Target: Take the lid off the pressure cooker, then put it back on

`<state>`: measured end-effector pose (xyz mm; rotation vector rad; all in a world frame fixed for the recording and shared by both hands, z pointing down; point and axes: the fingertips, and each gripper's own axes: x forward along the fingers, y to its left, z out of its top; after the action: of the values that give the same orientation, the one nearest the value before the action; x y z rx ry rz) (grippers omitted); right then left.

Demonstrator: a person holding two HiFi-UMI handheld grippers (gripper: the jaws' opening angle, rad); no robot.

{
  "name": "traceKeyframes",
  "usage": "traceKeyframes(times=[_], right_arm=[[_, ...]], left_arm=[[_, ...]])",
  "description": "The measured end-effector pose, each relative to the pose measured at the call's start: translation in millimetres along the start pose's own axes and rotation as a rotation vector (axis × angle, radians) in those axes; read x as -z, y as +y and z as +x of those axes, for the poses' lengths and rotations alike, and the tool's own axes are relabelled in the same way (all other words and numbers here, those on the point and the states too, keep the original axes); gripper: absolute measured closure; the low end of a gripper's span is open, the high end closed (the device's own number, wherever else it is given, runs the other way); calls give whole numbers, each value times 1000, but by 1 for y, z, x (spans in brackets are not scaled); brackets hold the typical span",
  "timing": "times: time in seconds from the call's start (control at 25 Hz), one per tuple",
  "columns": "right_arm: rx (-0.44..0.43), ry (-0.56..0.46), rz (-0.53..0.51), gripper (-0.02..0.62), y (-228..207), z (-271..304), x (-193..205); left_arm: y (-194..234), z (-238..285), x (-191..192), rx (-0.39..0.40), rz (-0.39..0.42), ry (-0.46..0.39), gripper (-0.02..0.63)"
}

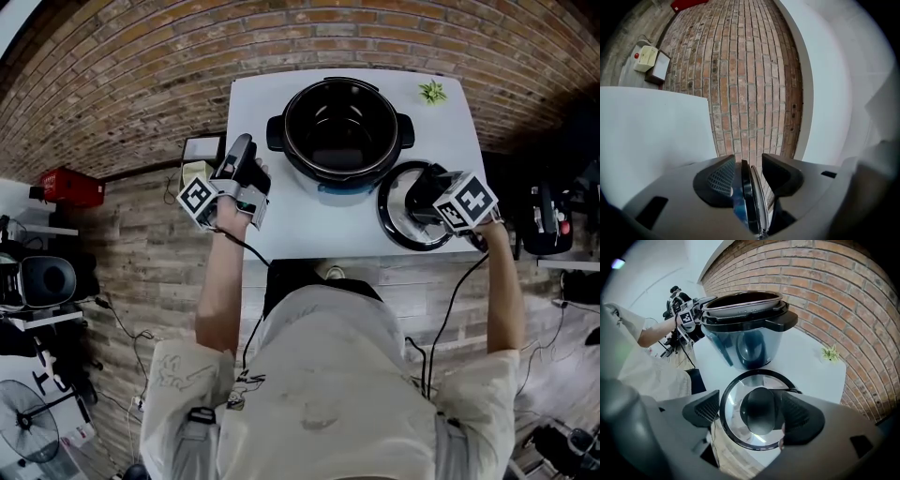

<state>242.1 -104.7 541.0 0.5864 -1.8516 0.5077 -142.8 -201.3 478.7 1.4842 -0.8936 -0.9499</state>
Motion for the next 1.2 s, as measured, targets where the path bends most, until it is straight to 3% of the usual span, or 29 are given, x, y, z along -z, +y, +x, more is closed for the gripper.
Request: traceKeyframes(times=[0.4, 0.8, 1.2], right_arm=[[8, -6, 4, 172, 1, -2, 2], [8, 40, 18, 173, -6, 12, 8], [-2, 132, 42, 173, -18, 37, 21]], left_arm=[[-4, 4, 6, 5, 19, 23, 410], [-11, 27, 19, -1, 60, 100, 403], [-7, 45, 43, -6, 79, 249, 399]])
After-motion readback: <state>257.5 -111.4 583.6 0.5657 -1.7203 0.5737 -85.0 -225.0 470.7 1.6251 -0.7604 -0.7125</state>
